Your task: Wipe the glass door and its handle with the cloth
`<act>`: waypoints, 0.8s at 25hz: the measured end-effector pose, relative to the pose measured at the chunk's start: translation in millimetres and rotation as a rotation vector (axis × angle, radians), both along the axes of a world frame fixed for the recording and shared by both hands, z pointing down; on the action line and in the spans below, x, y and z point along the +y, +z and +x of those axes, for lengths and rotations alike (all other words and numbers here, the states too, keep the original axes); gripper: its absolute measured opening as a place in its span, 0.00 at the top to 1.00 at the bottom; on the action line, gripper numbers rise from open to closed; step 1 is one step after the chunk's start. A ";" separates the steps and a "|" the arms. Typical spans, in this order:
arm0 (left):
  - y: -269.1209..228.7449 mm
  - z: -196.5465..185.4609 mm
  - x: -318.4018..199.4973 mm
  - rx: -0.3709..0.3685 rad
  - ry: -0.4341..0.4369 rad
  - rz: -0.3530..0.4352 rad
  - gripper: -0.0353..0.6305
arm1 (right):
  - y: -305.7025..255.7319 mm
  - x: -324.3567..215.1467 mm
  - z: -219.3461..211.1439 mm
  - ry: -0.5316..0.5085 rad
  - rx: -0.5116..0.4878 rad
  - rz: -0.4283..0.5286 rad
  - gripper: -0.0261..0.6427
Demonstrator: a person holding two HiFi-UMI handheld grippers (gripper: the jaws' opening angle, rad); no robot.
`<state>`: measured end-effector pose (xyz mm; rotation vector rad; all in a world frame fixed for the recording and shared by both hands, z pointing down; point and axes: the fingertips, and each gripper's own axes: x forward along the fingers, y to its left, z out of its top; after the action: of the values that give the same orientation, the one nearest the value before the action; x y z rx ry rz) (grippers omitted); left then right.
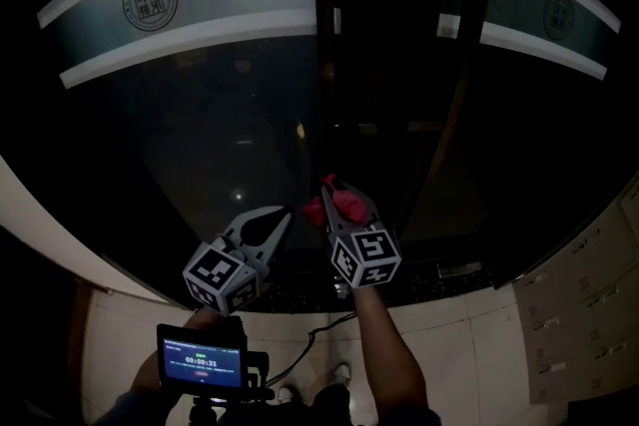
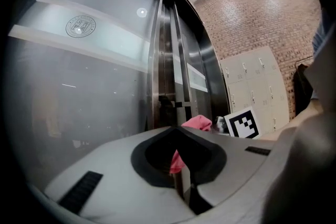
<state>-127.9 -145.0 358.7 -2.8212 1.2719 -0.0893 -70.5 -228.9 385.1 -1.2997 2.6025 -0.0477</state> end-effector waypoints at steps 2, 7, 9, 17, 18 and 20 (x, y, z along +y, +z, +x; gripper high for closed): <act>1.5 -7.4 3.1 -0.006 -0.005 0.001 0.93 | 20.9 2.2 -12.7 -0.016 -0.015 -0.056 0.84; 0.7 -27.4 5.3 -0.015 -0.015 0.037 0.93 | 43.3 1.1 -27.7 -0.016 0.009 -0.121 0.84; 0.8 -32.4 7.8 -0.019 -0.013 0.038 0.93 | 34.3 3.6 -31.3 -0.017 0.007 -0.106 0.84; -3.4 -43.4 40.3 0.020 0.003 0.014 0.93 | -21.4 67.2 -35.0 -0.011 0.029 -0.007 0.84; -3.3 -44.3 46.4 0.026 0.007 0.002 0.93 | -30.3 82.1 -36.2 -0.017 0.038 0.012 0.84; -3.6 -45.0 60.6 0.032 0.019 -0.015 0.93 | -46.3 112.1 -40.3 -0.037 0.055 0.049 0.84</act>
<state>-172.9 -84.4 355.1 -2.8582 1.2548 -0.0535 -110.8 -116.8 338.8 -1.2537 2.6561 0.0462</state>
